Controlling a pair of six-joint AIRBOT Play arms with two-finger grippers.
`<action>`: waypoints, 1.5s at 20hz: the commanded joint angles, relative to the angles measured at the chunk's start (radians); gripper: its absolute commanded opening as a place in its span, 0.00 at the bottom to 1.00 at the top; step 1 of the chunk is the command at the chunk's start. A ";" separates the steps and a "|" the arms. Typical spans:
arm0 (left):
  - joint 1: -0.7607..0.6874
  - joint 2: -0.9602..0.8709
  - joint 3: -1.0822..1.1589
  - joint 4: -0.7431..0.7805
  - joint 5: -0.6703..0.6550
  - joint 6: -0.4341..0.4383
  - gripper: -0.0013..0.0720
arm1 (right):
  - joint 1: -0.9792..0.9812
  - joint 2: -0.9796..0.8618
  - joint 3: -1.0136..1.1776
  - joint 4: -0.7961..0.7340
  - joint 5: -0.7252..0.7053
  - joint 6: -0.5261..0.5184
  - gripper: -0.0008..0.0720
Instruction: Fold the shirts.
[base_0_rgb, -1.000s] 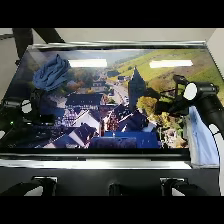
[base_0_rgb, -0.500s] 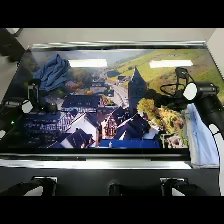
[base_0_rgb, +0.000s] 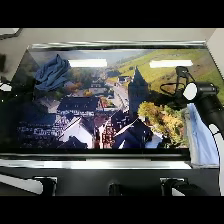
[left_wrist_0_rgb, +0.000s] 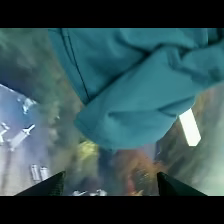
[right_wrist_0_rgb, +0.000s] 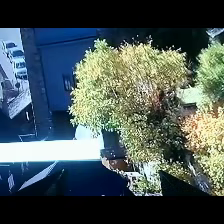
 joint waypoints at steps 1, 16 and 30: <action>0.076 -0.130 0.059 -0.261 0.025 0.021 1.00 | 0.001 0.000 0.000 0.007 -0.001 0.011 0.94; -0.124 -0.327 0.136 -0.563 0.385 0.137 0.29 | 0.001 0.000 0.000 0.007 0.043 0.037 0.94; -0.392 0.566 0.129 0.138 -0.266 0.719 0.05 | 0.001 0.158 0.136 -0.206 0.222 -0.121 0.94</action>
